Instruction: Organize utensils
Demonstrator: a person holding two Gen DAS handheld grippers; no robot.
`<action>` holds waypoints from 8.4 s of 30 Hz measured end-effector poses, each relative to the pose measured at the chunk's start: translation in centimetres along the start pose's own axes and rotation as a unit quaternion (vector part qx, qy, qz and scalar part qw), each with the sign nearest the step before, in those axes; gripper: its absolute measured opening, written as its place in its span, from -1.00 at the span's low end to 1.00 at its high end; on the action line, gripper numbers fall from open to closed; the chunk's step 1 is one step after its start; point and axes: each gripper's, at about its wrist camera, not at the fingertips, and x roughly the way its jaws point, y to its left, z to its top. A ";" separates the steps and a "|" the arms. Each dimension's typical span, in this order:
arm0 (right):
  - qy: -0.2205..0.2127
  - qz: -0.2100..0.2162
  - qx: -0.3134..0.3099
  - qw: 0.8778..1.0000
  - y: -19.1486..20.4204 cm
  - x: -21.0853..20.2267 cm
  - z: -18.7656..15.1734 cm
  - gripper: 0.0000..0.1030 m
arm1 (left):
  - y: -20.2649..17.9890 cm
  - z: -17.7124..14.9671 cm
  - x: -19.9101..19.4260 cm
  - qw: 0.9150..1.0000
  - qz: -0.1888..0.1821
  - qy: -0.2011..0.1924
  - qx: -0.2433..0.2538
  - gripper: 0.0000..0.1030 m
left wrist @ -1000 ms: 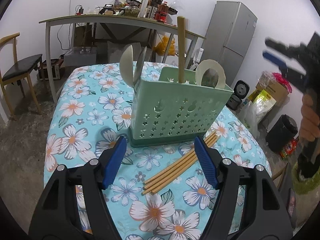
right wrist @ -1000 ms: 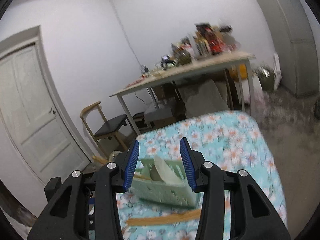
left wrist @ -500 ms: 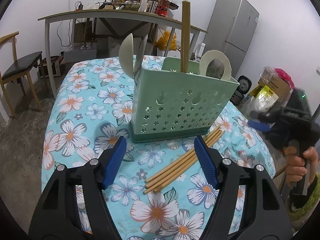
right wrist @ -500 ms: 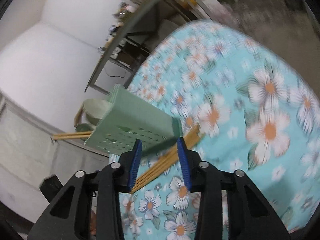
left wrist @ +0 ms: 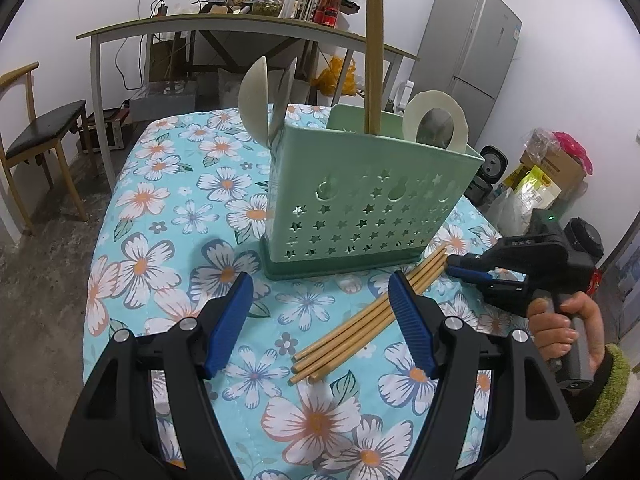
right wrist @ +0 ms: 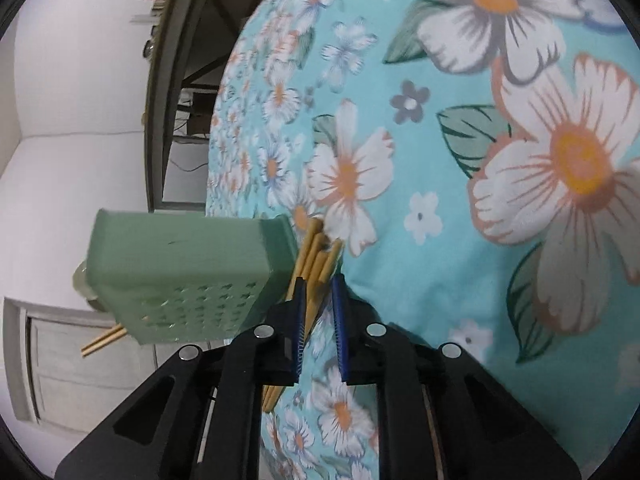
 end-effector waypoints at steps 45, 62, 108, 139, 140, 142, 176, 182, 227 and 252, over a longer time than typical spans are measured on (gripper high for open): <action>0.032 0.008 0.000 0.999 -0.7 -0.7 -0.9 -0.82 | -1.8 0.0 0.4 1.000 -0.007 0.016 0.023 0.29; 0.029 0.004 -0.006 1.000 -2.8 -4.4 -2.4 -0.79 | -2.0 -1.4 7.4 0.989 -0.011 0.123 0.088 -0.45; 0.032 0.005 -0.008 0.999 -3.8 -5.5 -2.4 -0.78 | -1.6 -7.4 -0.2 0.955 -0.104 0.253 0.115 -0.89; 0.035 0.009 -0.001 0.999 -4.1 -5.2 -2.2 -0.78 | -4.5 1.1 10.8 0.974 -0.116 0.195 0.021 -0.58; 0.035 0.010 -0.001 0.999 -4.1 -5.2 -2.2 -0.78 | -4.5 1.1 11.0 0.973 -0.117 0.197 0.017 -0.58; 0.036 0.010 -0.001 0.999 -4.1 -5.2 -2.2 -0.78 | -4.5 1.1 11.5 0.972 -0.117 0.202 0.012 -0.58; 0.030 0.012 -0.004 0.999 -3.9 -5.0 -2.0 -0.79 | -5.6 4.3 3.6 0.990 -0.087 0.094 0.052 -0.89; 0.007 0.007 -0.035 0.999 -2.3 -6.0 -1.9 -0.80 | -5.9 7.5 -2.4 0.993 -0.097 0.021 0.059 -0.89; -0.102 -0.035 -0.198 0.974 5.8 -12.9 -2.5 -0.84 | -2.6 19.0 -2.6 0.967 0.000 -0.235 -0.095 -0.89; -0.207 0.011 -0.374 0.904 18.0 -21.3 -6.3 -0.87 | -2.6 12.9 -8.4 0.974 -0.045 -0.218 -0.039 -0.03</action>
